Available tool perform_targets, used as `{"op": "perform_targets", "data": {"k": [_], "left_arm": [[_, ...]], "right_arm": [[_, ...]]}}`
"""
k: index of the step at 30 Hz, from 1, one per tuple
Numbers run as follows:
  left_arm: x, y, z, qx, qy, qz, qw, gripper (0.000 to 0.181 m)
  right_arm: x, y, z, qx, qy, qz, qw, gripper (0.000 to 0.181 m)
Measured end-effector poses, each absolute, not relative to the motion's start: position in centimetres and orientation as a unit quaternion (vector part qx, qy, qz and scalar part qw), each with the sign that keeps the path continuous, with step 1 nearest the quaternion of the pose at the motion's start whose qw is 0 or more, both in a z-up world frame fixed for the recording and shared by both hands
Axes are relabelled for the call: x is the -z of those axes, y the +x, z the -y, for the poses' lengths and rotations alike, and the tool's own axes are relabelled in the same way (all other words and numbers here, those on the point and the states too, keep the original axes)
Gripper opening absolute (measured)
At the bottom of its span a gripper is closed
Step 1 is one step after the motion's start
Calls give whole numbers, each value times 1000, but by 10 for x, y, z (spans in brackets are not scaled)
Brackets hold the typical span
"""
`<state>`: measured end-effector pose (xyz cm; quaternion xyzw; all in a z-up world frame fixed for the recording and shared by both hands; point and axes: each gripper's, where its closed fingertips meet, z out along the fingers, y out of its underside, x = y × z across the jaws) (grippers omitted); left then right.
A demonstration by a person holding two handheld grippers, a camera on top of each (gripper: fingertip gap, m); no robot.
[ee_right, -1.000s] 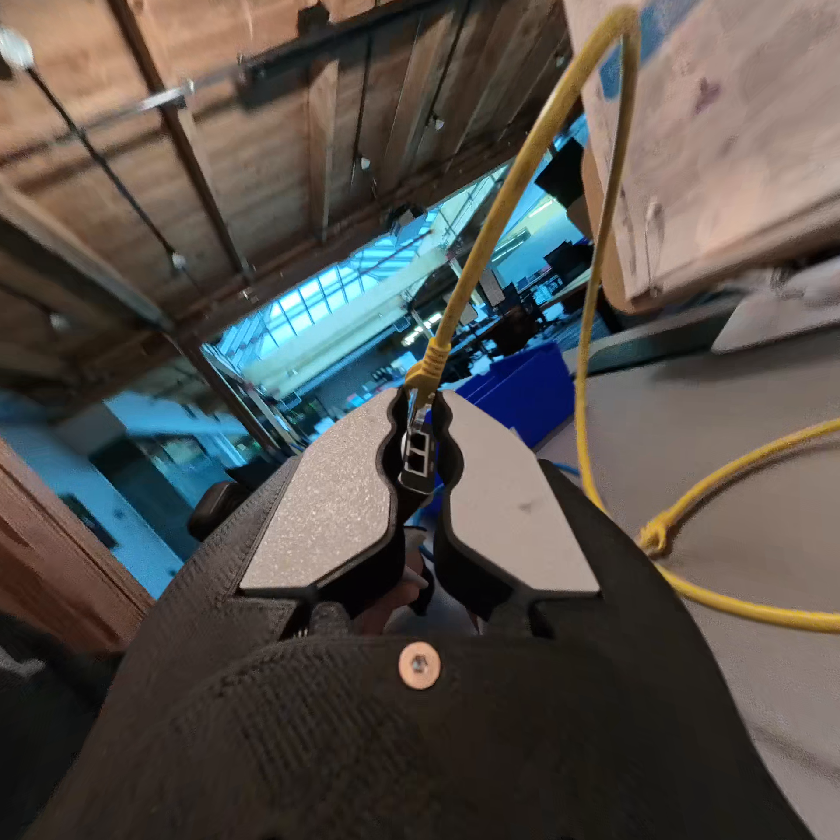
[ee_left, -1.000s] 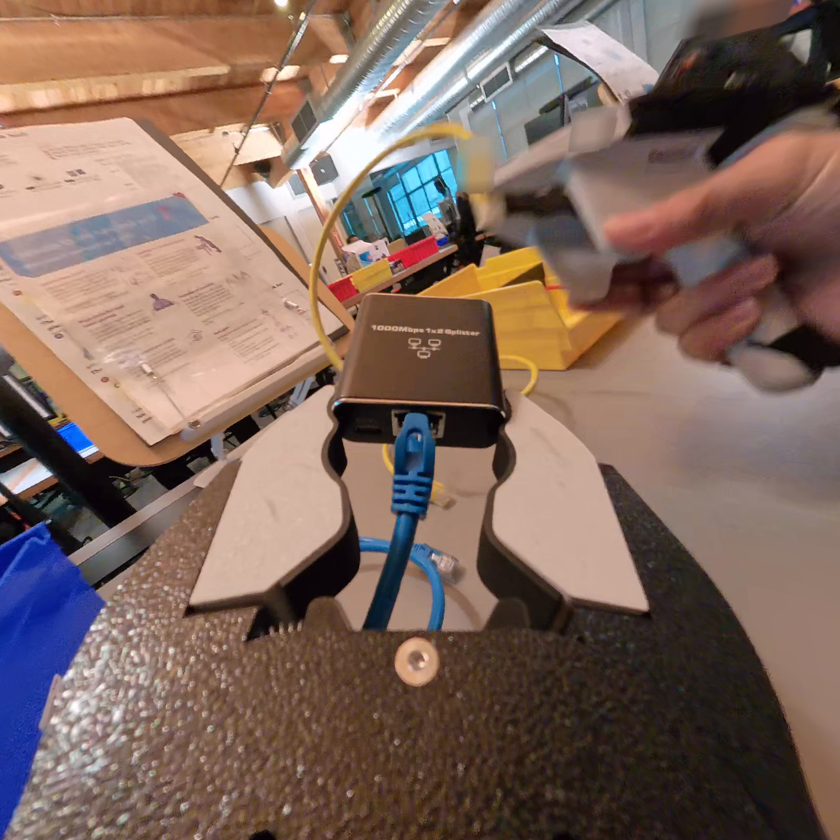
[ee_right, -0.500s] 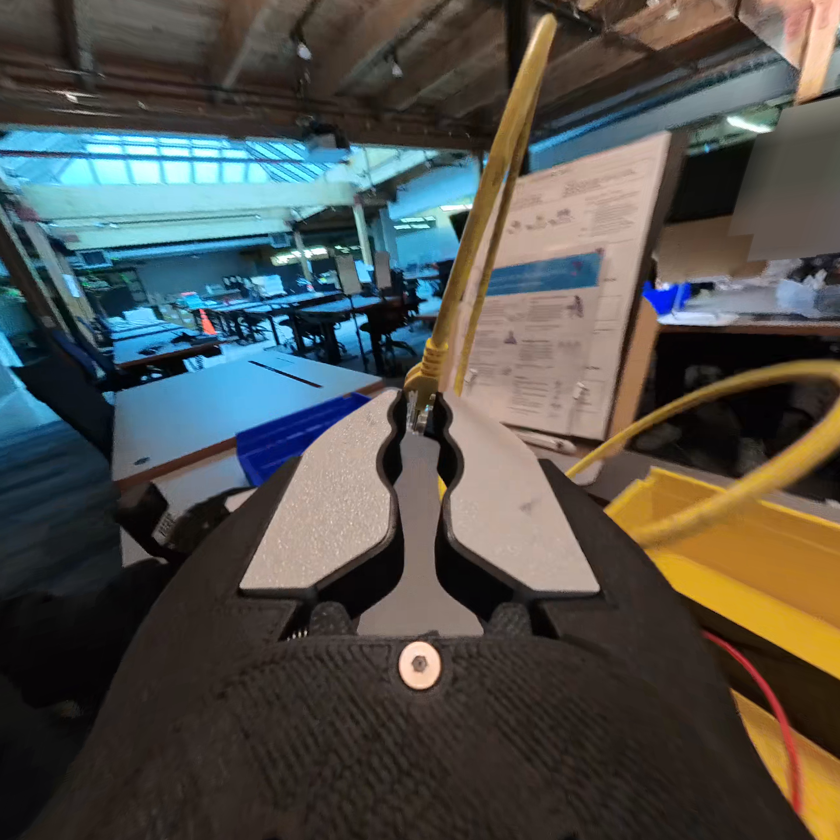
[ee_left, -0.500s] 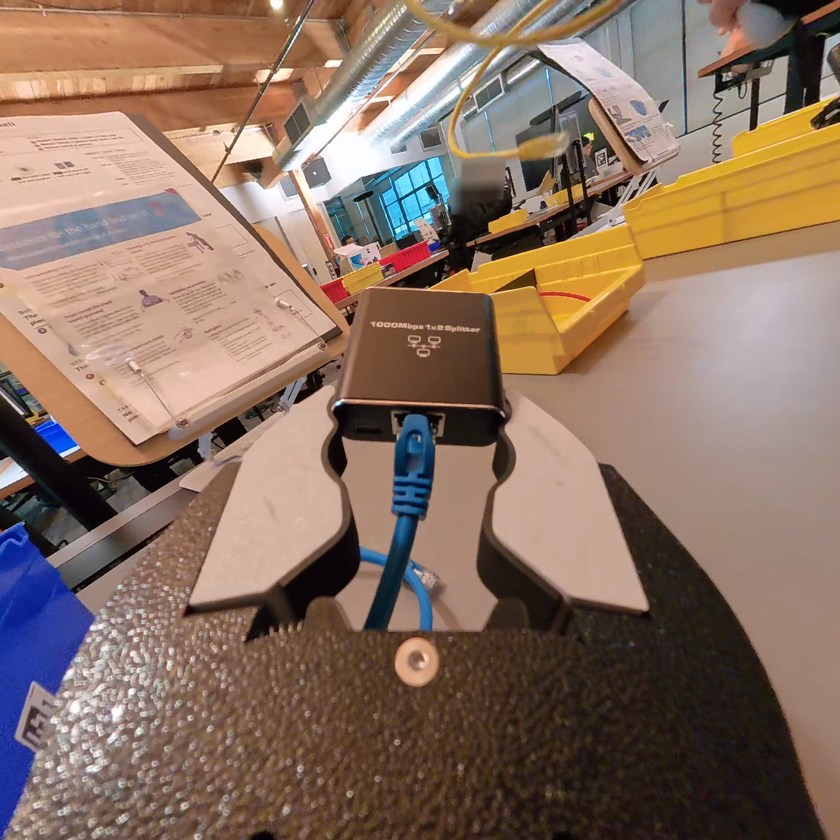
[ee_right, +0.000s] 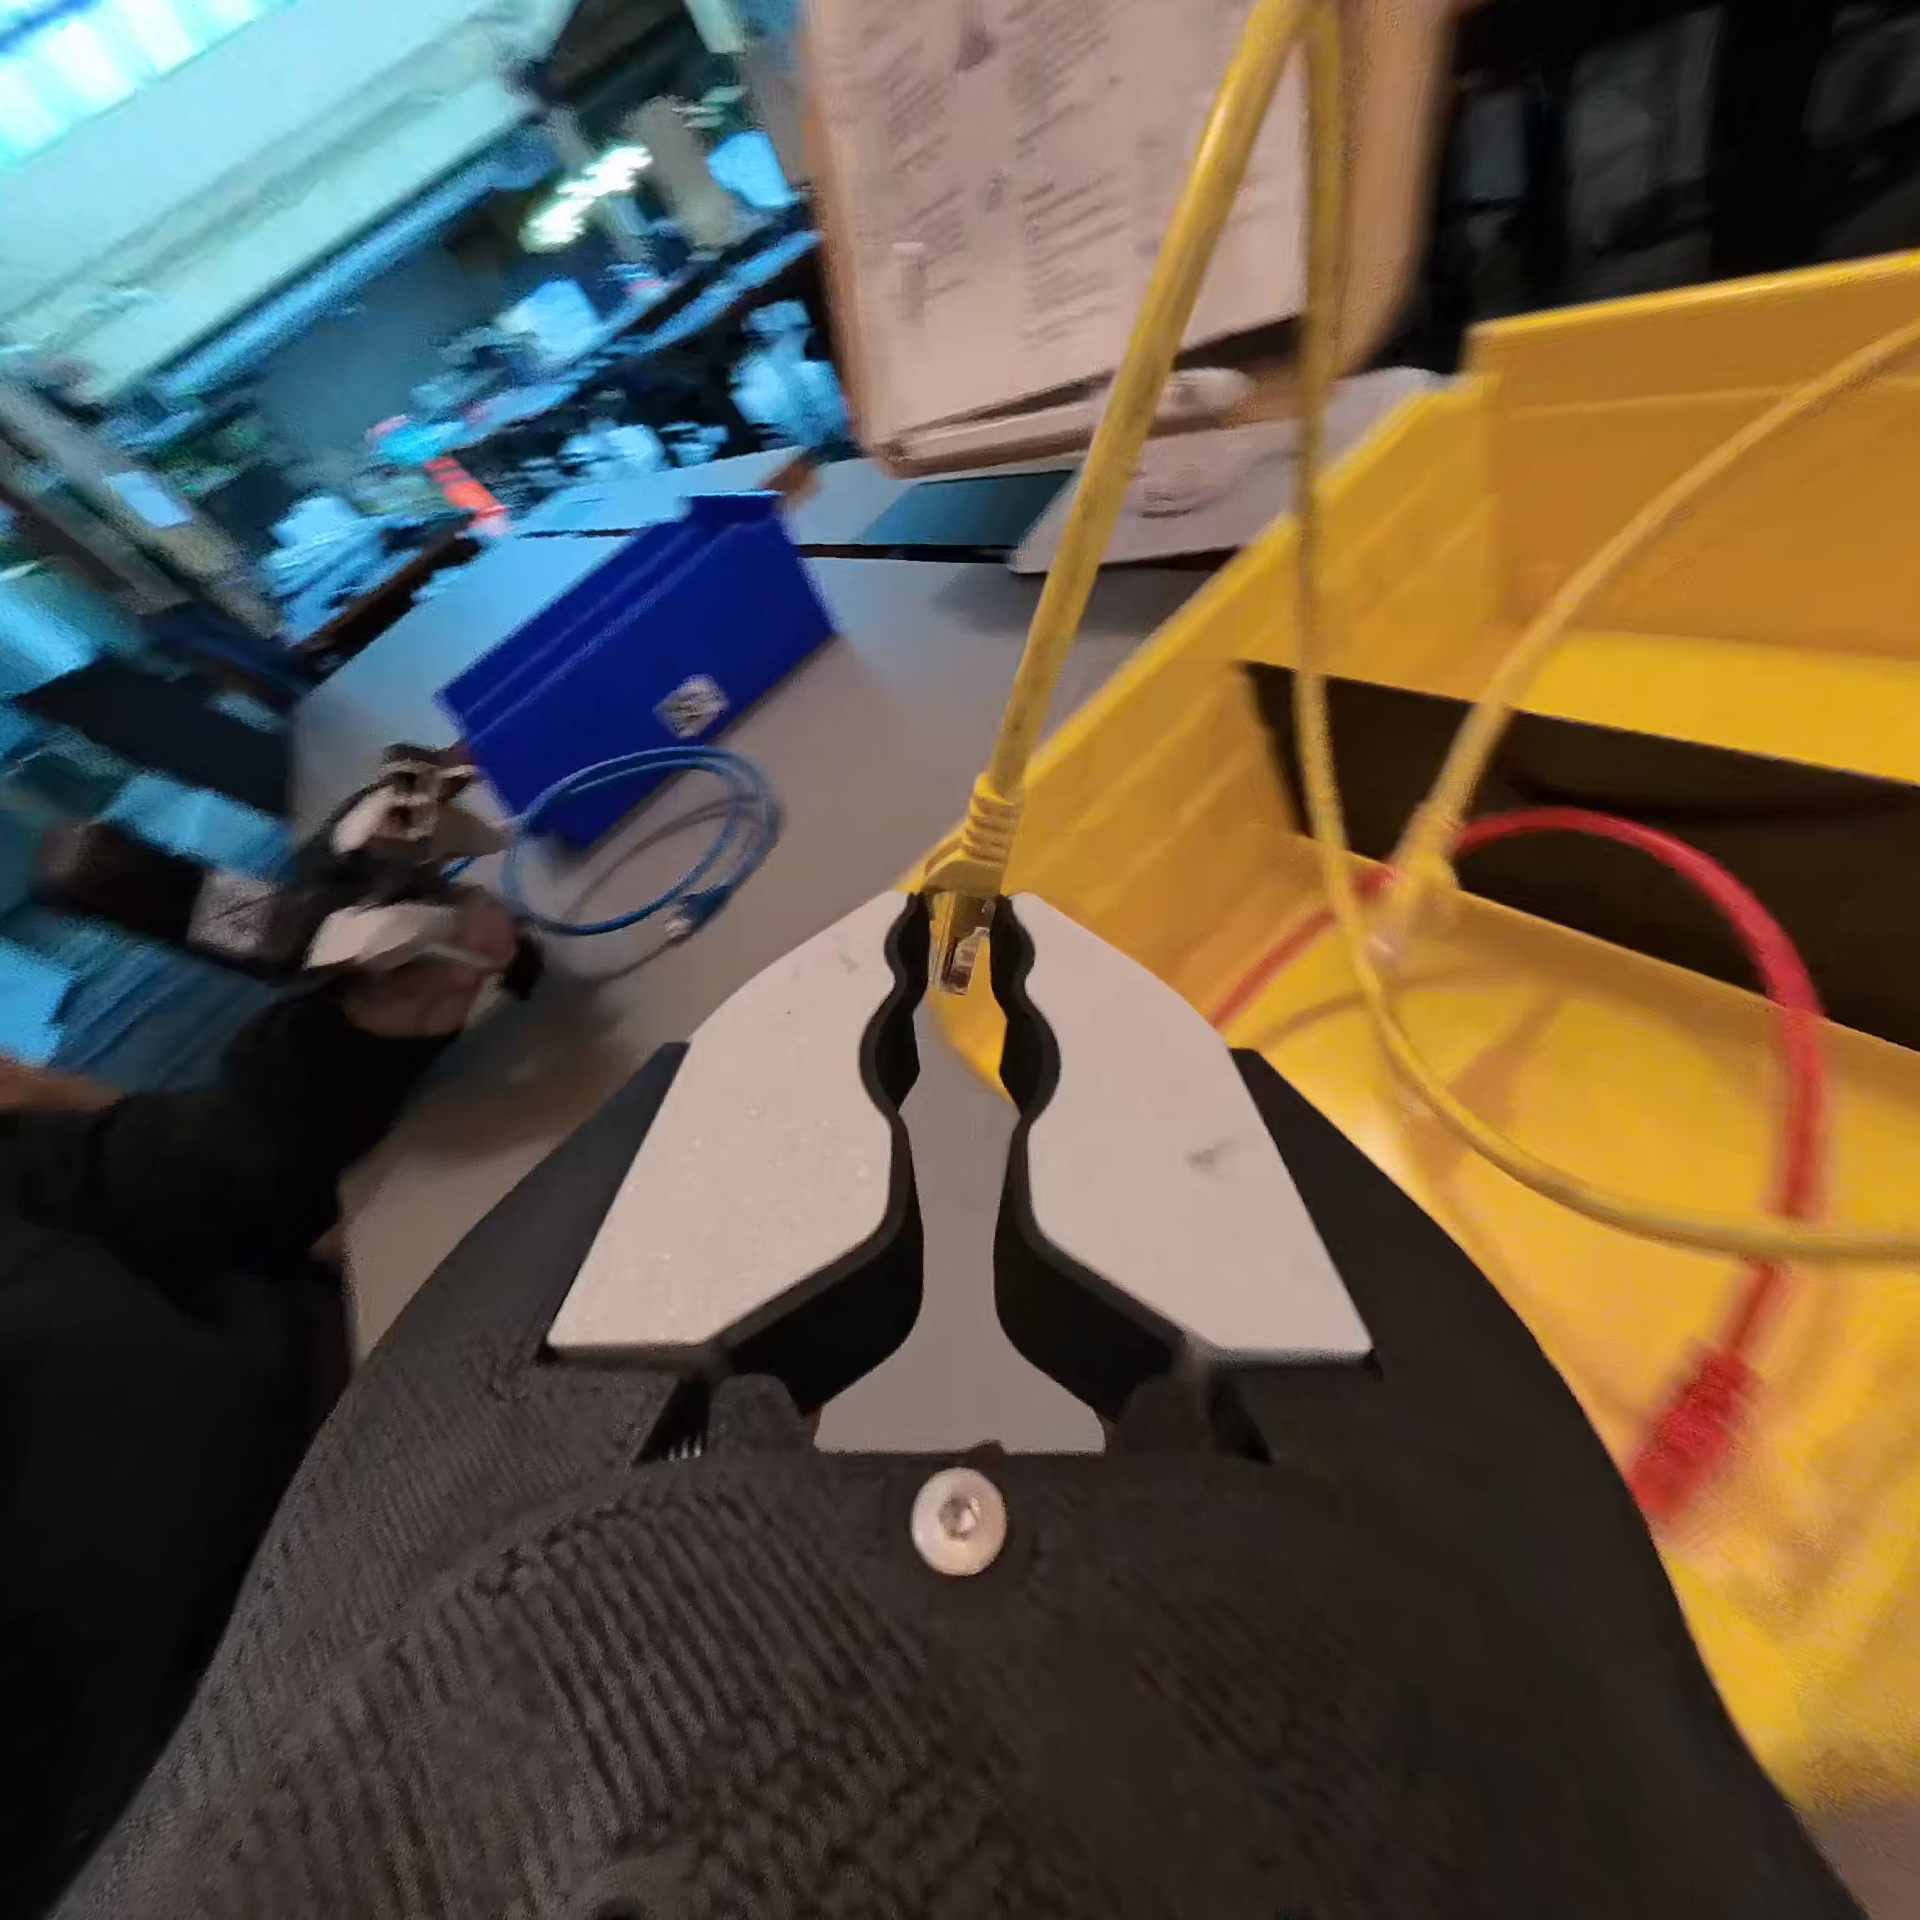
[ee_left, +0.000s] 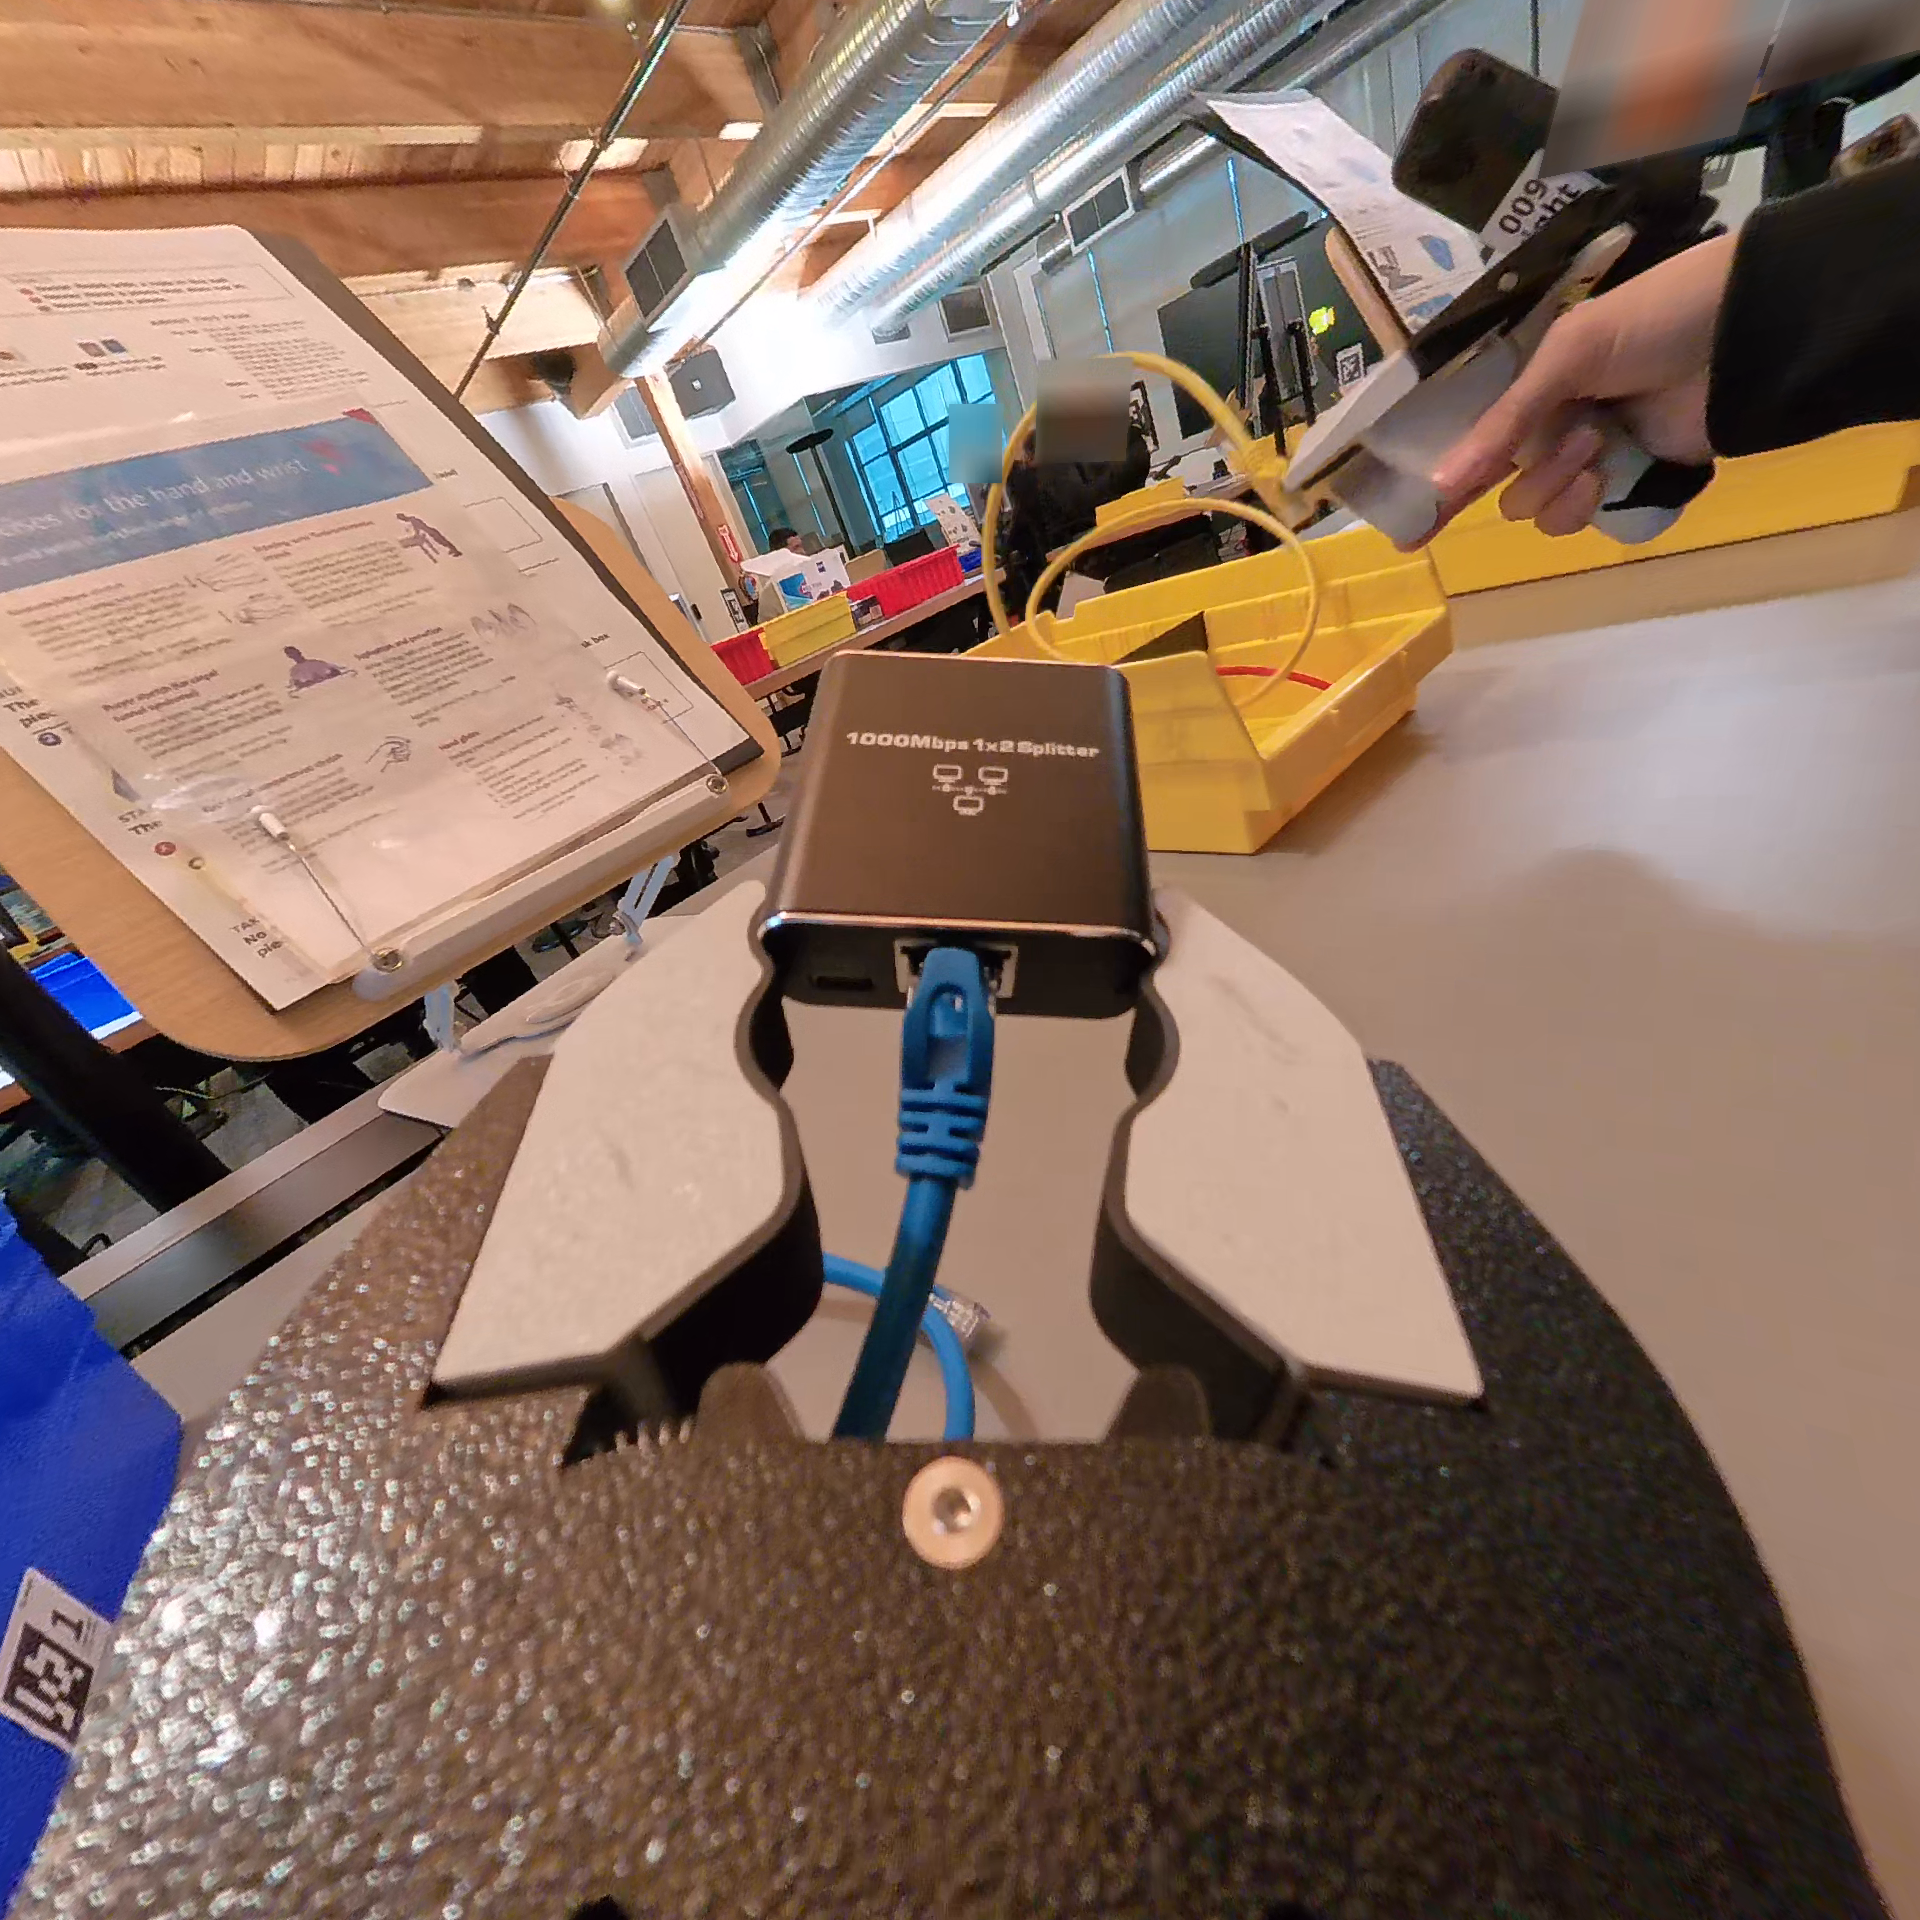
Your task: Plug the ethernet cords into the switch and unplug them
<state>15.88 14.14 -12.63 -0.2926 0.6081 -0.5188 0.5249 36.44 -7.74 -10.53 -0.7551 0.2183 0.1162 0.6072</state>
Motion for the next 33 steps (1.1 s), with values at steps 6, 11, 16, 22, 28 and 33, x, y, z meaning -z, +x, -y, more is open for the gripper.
{"op": "perform_targets", "data": {"k": [6, 11, 16, 22, 28, 33], "left_arm": [[127, 159, -139, 523, -291, -610, 518, 62], [127, 159, -140, 523, -291, -609, 519, 62], [128, 159, -138, 524, -291, -612, 516, 62], [133, 158, -129, 540, -278, -632, 482, 62], [140, 134, -94, 621, -200, -683, 329, 62], [152, 112, -82, 621, -153, -731, 237, 62]], "right_arm": [[111, 349, 70, -97, -783, -216, 575, 12], [159, 395, 107, 3, -808, -355, 470, 13], [167, 422, 128, 95, -808, -387, 434, 16], [137, 384, 98, 61, -790, -360, 492, 69], [102, 185, -12, -142, -798, 20, 586, 86], [120, 117, -60, -43, -814, 185, 549, 91]]}}
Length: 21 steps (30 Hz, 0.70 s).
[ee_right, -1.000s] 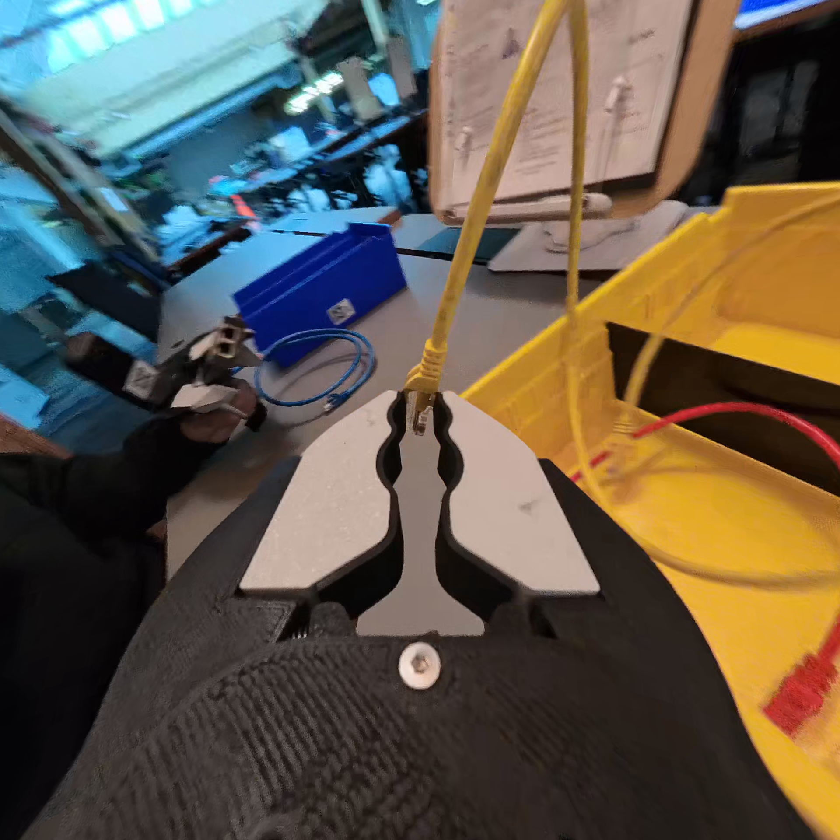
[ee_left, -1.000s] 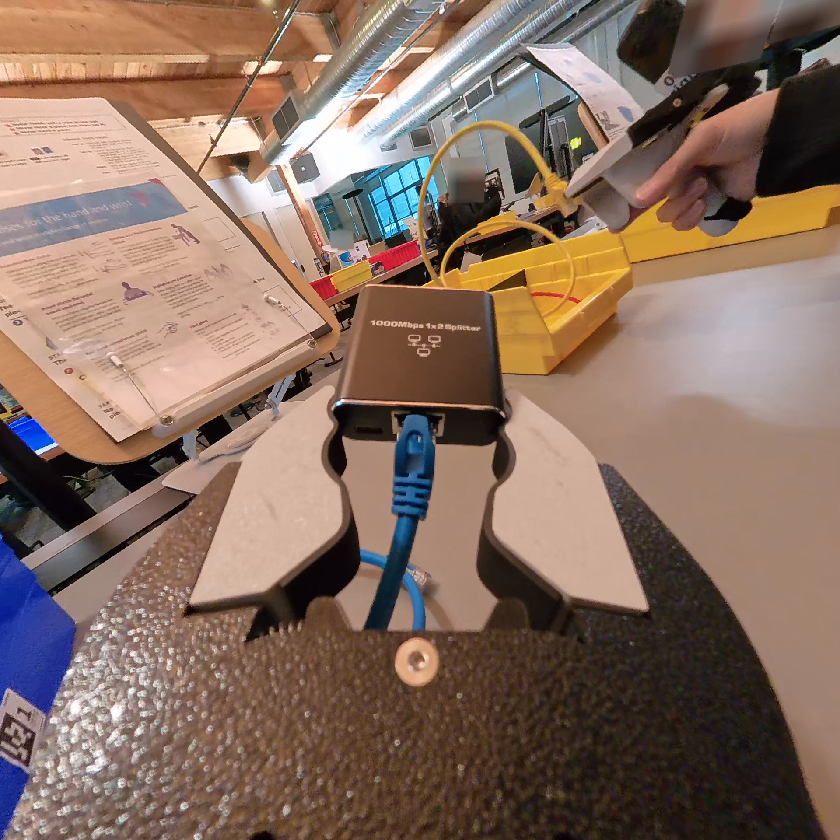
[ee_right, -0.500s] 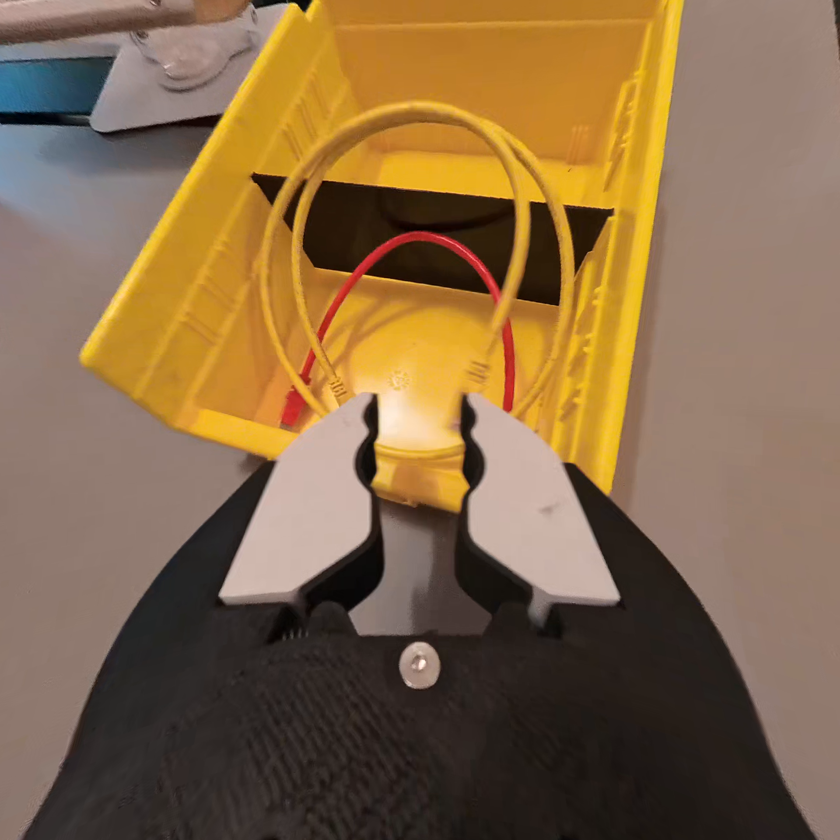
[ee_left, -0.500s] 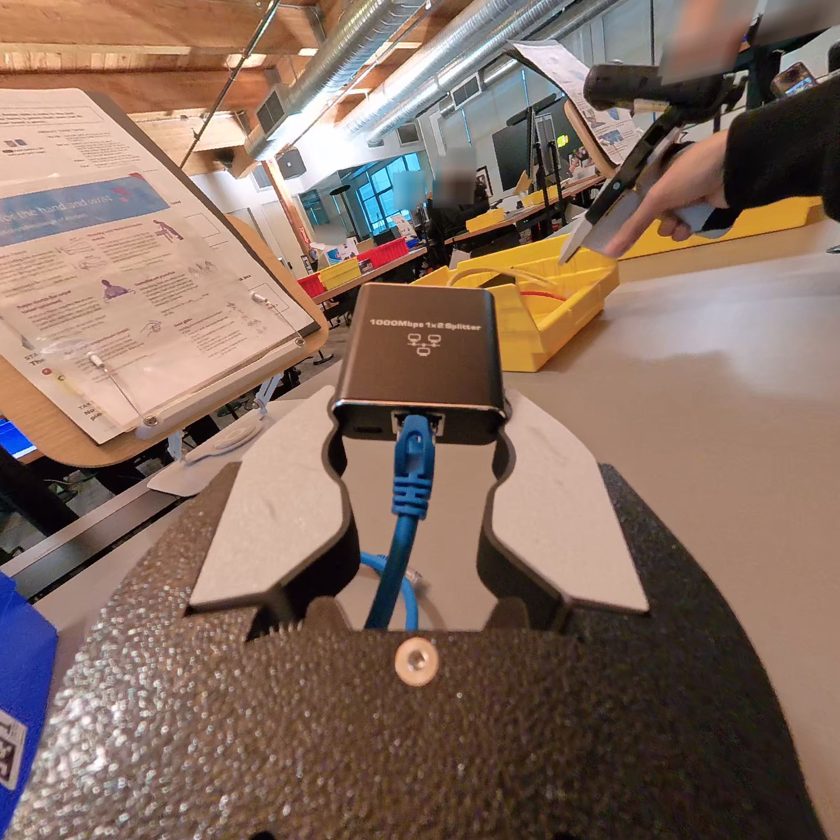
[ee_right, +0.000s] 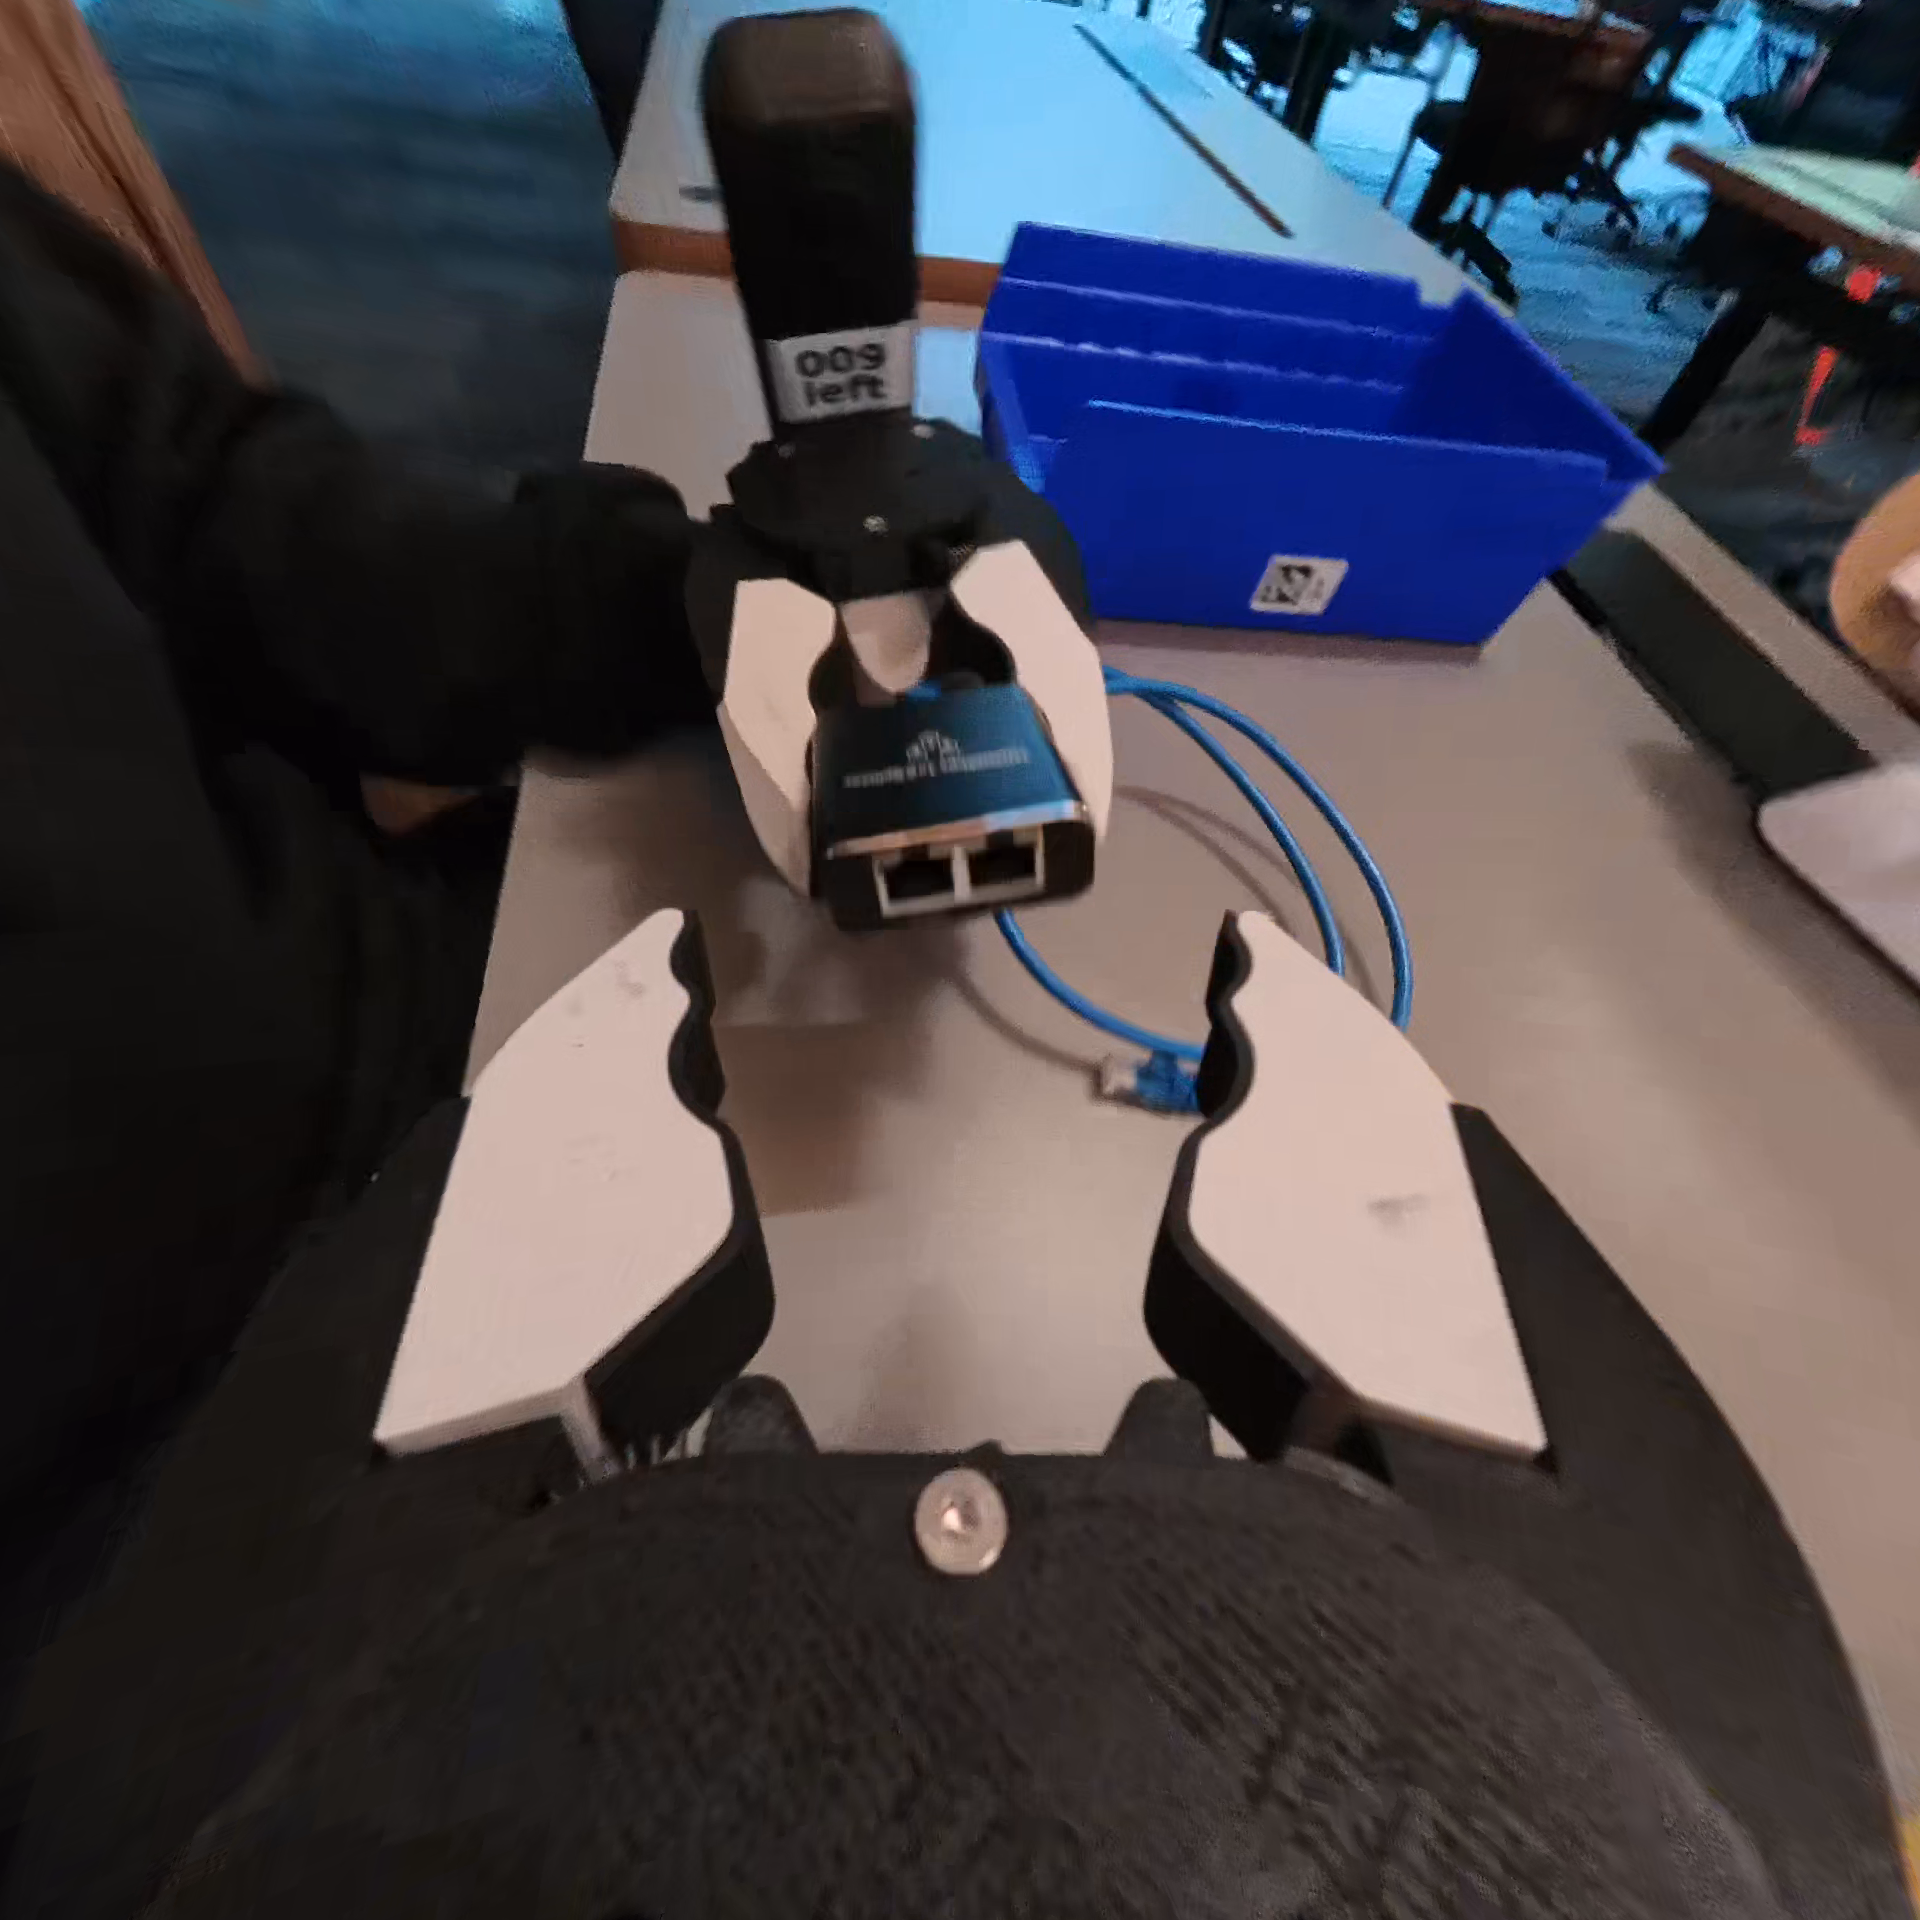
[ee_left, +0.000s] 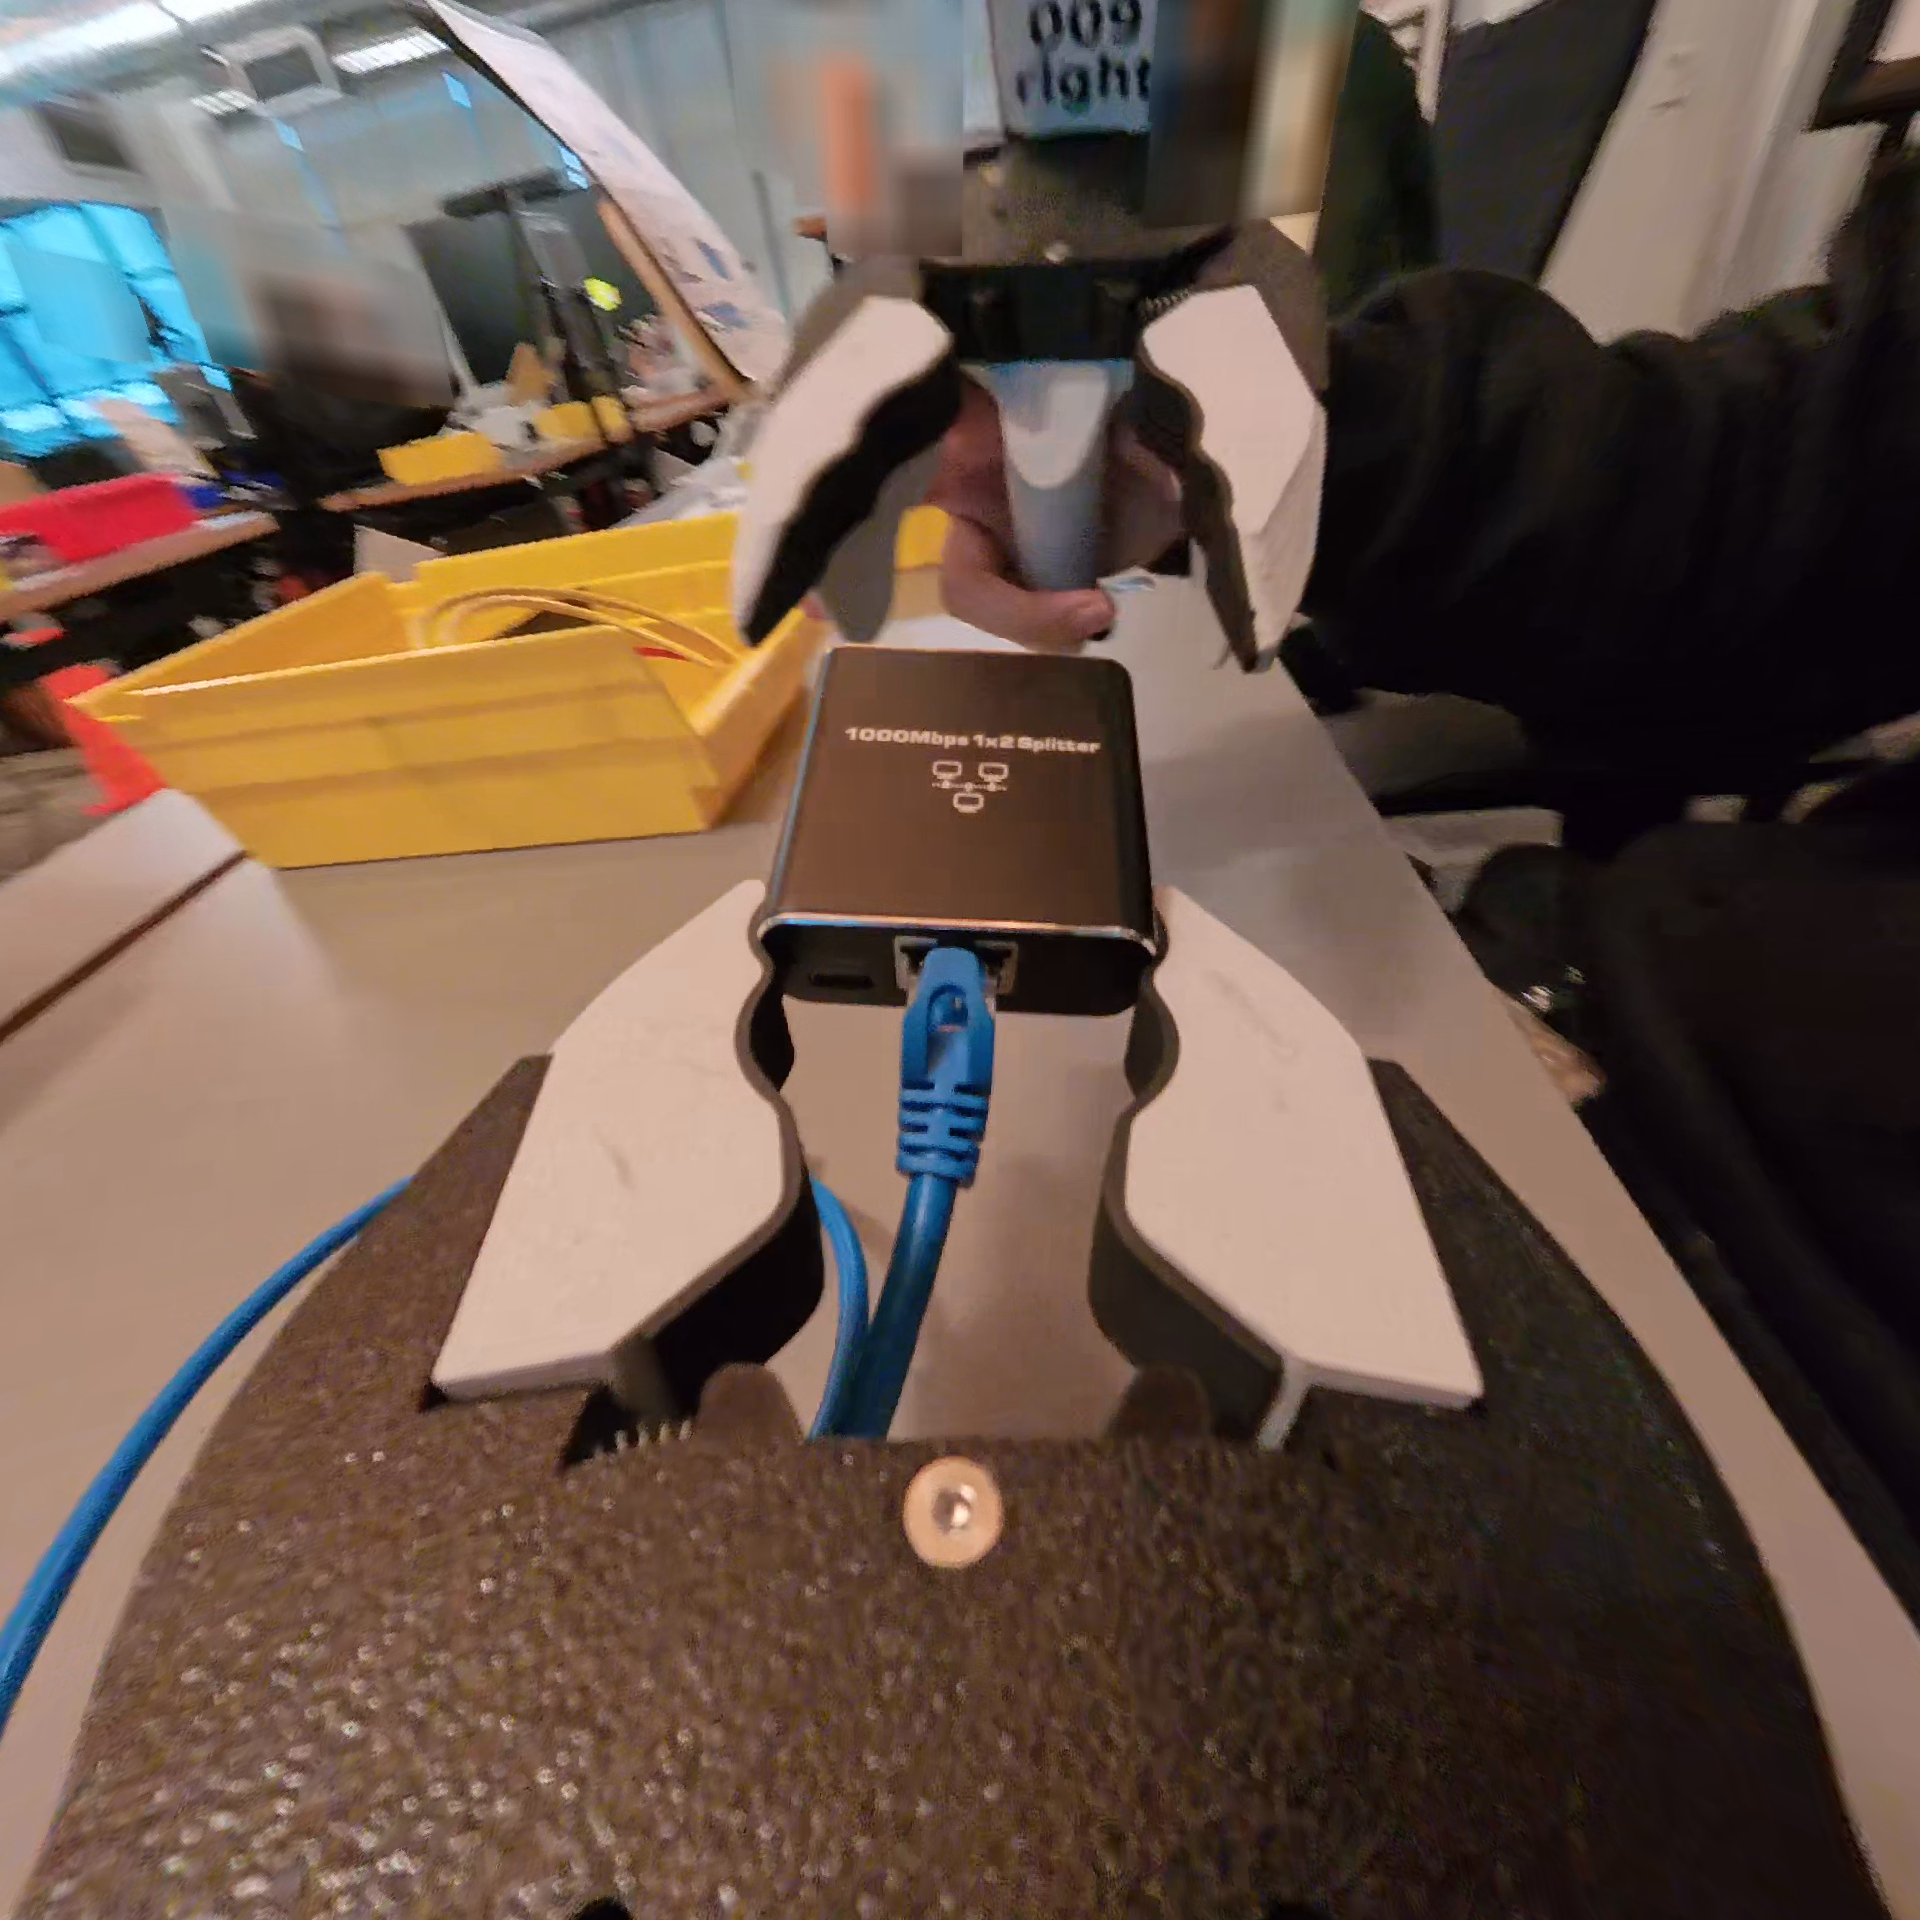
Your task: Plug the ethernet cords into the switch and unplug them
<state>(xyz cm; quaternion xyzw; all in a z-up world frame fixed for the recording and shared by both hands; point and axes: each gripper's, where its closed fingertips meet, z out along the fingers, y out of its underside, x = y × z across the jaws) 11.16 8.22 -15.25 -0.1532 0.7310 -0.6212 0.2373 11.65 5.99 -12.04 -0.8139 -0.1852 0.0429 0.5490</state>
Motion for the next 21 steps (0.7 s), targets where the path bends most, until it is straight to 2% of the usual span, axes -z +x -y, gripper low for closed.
{"op": "perform_targets", "data": {"k": [3, 8, 13, 15, 17, 21], "left_arm": [[153, 105, -79, 621, -136, -738, 225, 62], [155, 100, -77, 619, -120, -747, 211, 62], [161, 103, -82, 599, -128, -757, 228, 63], [148, 112, -89, 618, -166, -727, 251, 74], [127, 120, -102, 639, -201, -686, 282, 97], [82, 141, -159, 697, -344, -521, 353, 96]], "right_arm": [[131, 101, -74, -45, -819, 223, 526, 86], [139, 89, -80, -58, -813, 254, 521, 62], [146, 92, -81, -16, -823, 268, 501, 62], [143, 100, -82, 13, -819, 247, 518, 62], [138, 115, -84, 64, -813, 209, 540, 62], [125, 145, -85, 216, -788, 146, 557, 62]]}}
